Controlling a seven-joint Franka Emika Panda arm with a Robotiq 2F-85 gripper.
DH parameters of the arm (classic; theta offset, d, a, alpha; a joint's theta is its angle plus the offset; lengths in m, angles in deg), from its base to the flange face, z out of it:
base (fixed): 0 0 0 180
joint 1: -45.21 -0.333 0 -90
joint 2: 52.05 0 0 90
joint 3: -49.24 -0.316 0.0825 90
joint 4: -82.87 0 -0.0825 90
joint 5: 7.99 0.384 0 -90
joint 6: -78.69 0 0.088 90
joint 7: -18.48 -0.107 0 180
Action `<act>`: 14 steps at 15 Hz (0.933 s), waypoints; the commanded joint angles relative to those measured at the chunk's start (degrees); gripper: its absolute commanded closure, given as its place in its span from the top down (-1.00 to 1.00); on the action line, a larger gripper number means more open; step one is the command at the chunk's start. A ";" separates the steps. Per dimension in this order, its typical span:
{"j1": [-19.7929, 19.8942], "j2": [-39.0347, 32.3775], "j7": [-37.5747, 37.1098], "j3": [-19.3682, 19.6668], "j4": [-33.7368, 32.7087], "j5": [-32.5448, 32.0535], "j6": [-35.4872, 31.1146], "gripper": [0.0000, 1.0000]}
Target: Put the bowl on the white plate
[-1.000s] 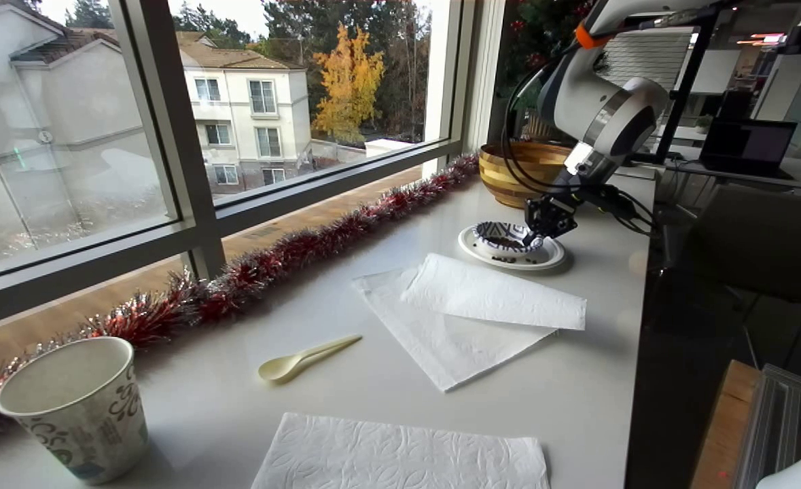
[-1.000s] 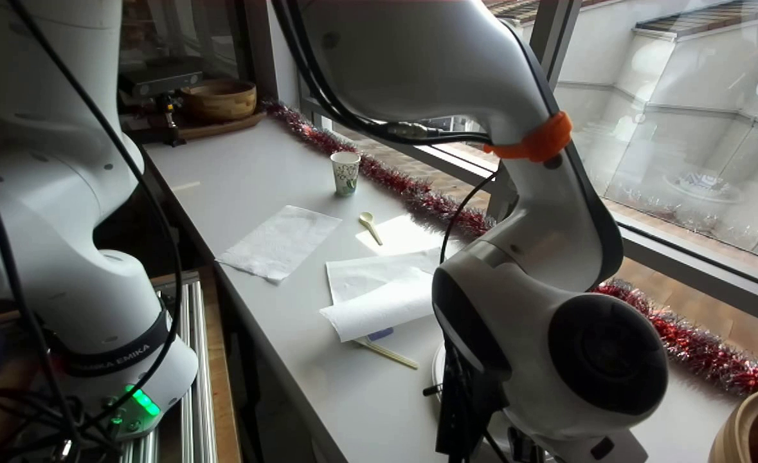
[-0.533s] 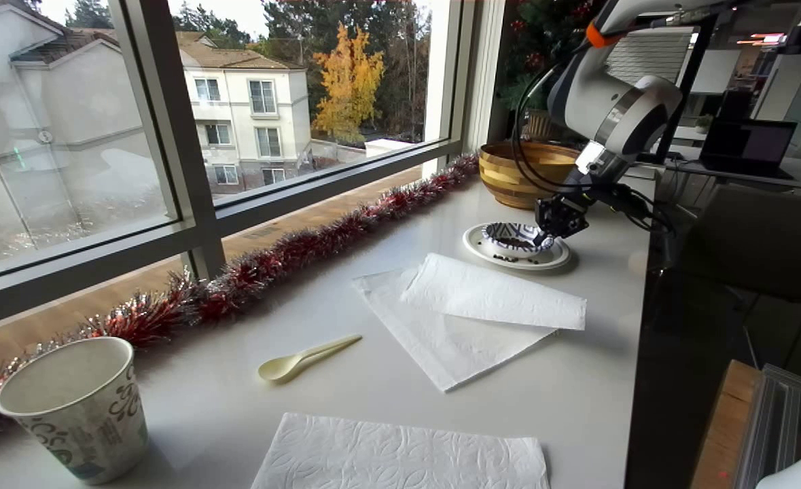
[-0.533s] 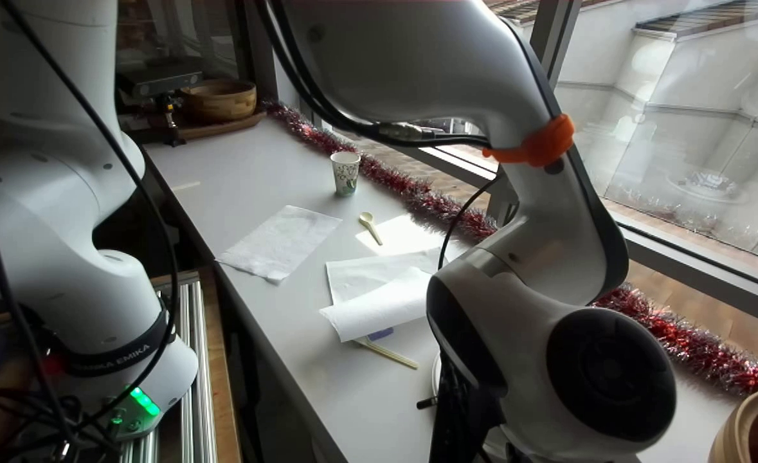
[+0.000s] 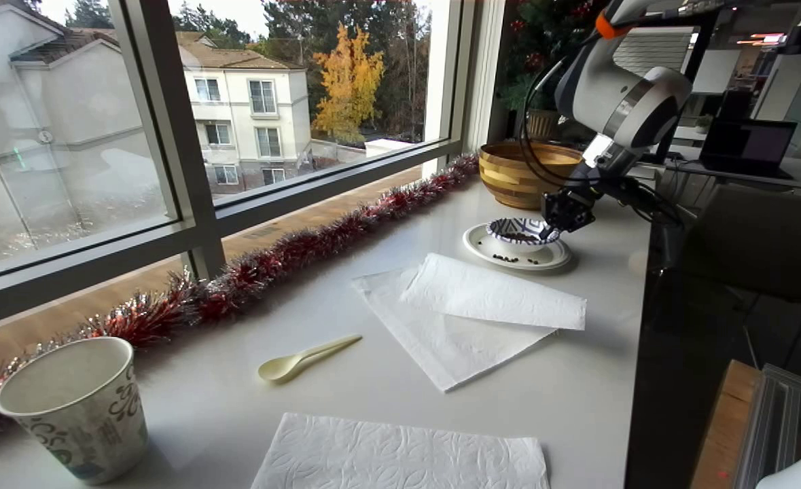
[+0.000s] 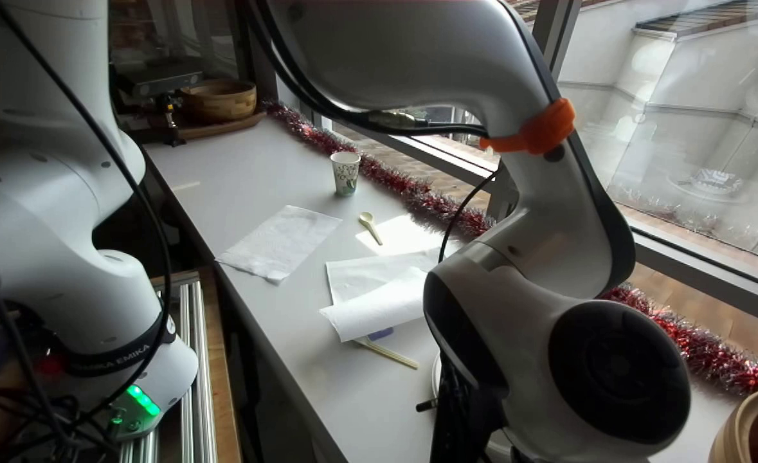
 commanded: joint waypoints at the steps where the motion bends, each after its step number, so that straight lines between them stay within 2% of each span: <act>1: 0.79 1.91 -0.49 -0.50 1.11 -1.09 1.38 -0.98; 14: 0.25 -0.19 -0.51 -1.93 0.14 -0.68 -0.09 -0.98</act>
